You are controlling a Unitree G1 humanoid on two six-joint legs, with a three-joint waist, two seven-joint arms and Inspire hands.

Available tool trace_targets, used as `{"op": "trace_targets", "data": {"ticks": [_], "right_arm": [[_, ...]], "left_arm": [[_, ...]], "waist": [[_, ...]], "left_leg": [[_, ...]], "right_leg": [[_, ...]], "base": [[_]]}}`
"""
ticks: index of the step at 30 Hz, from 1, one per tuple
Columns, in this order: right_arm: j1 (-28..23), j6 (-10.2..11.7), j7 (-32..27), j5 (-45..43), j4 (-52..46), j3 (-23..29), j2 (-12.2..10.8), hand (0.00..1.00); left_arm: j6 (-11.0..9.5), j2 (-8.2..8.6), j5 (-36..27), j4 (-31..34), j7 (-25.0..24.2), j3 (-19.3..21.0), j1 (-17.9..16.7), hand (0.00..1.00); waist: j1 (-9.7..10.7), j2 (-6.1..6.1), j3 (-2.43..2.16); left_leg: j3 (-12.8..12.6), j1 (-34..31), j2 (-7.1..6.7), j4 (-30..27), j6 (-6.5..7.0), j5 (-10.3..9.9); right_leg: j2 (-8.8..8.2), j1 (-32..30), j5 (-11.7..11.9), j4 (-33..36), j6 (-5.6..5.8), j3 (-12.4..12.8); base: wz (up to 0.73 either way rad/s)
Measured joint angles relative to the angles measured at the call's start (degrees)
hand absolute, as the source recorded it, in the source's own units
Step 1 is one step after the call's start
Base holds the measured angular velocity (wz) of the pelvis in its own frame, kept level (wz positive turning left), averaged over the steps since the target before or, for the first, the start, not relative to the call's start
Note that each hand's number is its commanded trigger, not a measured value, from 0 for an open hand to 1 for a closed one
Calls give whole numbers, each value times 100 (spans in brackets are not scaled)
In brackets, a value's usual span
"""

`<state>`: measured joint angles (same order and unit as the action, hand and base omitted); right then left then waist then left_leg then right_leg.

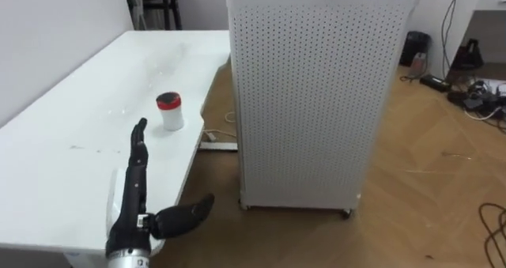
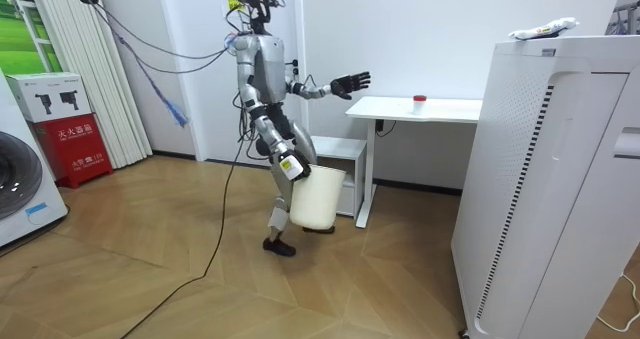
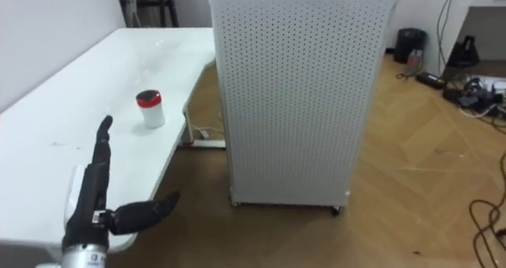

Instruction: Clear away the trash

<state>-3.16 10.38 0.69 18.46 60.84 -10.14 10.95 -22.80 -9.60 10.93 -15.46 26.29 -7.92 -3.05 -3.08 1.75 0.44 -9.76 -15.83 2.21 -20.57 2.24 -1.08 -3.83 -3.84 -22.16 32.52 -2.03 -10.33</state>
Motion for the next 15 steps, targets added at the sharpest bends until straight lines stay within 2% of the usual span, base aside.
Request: {"op": "trace_targets", "data": {"ticks": [1, 2, 3, 4, 5, 6, 7, 8, 9, 10, 11, 12, 13, 14, 15], "right_arm": [[-3, 10, -7, 0, -16, -6, 13, 100], [-4, 16, -37, -1, -45, -7, 12, 100], [-2, 15, -37, -4, -54, -40, -2, 100], [-6, 2, -41, -6, -53, -43, -17, 100], [-32, -20, -58, 5, -52, -39, 17, 100], [-44, -57, -60, 8, -52, -39, 61, 100], [-74, -131, -59, 26, -53, -40, 175, 100], [-100, -192, -68, 45, -60, -38, 231, 100], [-112, -199, -114, 48, -125, -44, 228, 100], [-116, -199, -124, 51, -158, -46, 227, 100], [-157, -196, -132, 51, -247, -48, 225, 100], [-210, -175, -153, 51, -349, -48, 204, 100], [-215, -165, -180, 51, -380, -48, 182, 100], [-236, -165, -240, 53, -506, -45, 141, 100], [-246, -118, -253, 53, -645, -25, 139, 100]], "left_arm": [[-1, 4, -5, 7, 7, -2, -24, 0], [-2, -1, -4, 15, -4, 0, -55, 0], [-2, -6, 6, 22, -38, 36, -61, 0], [-3, -8, -9, 30, -56, 66, -62, 0], [-4, -3, -11, 57, -79, 81, -34, 0], [-10, 4, -19, 90, -90, 76, -39, 0], [-66, 23, -15, 101, -107, 77, -45, 0], [-135, -8, 6, 111, -102, 106, -52, 0], [-160, -49, -9, 133, -58, 154, 4, 0], [-160, -49, -15, 137, -22, 161, 19, 0], [-162, -46, -12, 142, 41, 143, 20, 0], [-163, -37, -13, 142, 69, 136, 27, 0], [-164, -38, -19, 140, 89, 135, 27, 0], [-164, -46, -23, 136, 154, 135, 20, 0], [-165, -49, -18, 145, 226, 137, 26, 0]], "waist": [[-2, 5, 13], [-36, -15, 33], [-126, -32, 27], [-151, 45, 54], [-147, 89, 44], [-169, 105, 49], [-280, 88, 24], [-390, 86, -21], [-406, 118, -80], [-417, 128, -72], [-436, 136, -62], [-426, 106, -59], [-402, 96, -48], [-373, 57, -22], [-317, -24, 16]], "left_leg": [[-31, -63, 9, -184, -4, -87], [-37, -240, 52, -592, -25, -301], [-1, -385, 24, -875, -18, -451], [74, -446, -37, -968, -41, -504], [161, -567, -244, -941, -66, -496], [170, -606, -336, -840, -89, -481], [119, -602, -438, -468, -159, -424], [-6, -530, -525, -380, 27, -192], [-132, -458, -688, -658, 355, -425], [-182, -441, -732, -823, 422, -561], [-246, -343, -773, -1099, 476, -898], [-252, -215, -793, -1331, 544, -1180], [-247, -125, -800, -1396, 569, -1295], [-181, 103, -805, -1406, 582, -1509], [-50, 273, -803, -1388, 587, -1667]], "right_leg": [[-89, -20, -43, 15, -15, -27], [-34, -18, -178, 12, 6, 99], [15, 32, -278, 14, -27, 290], [4, 82, -360, 10, -56, 419], [-20, 214, -508, -37, -8, 707], [-25, 316, -567, -99, 6, 874], [-69, 538, -648, -245, 47, 1147], [-237, 753, -741, -301, 137, 1227], [-468, 790, -859, -24, 283, 1111], [-581, 737, -839, 275, 323, 991], [-770, 581, -654, 964, 531, 798], [-881, 467, -269, 1583, 561, 679], [-914, 441, -27, 1837, 563, 646], [-906, 381, 549, 2247, 599, 626], [-925, 306, 980, 2537, 636, 530]], "base": [[7], [-8], [-6], [18], [31], [23], [-13], [-15], [-8], [3], [0], [0], [7], [17], [15]]}}
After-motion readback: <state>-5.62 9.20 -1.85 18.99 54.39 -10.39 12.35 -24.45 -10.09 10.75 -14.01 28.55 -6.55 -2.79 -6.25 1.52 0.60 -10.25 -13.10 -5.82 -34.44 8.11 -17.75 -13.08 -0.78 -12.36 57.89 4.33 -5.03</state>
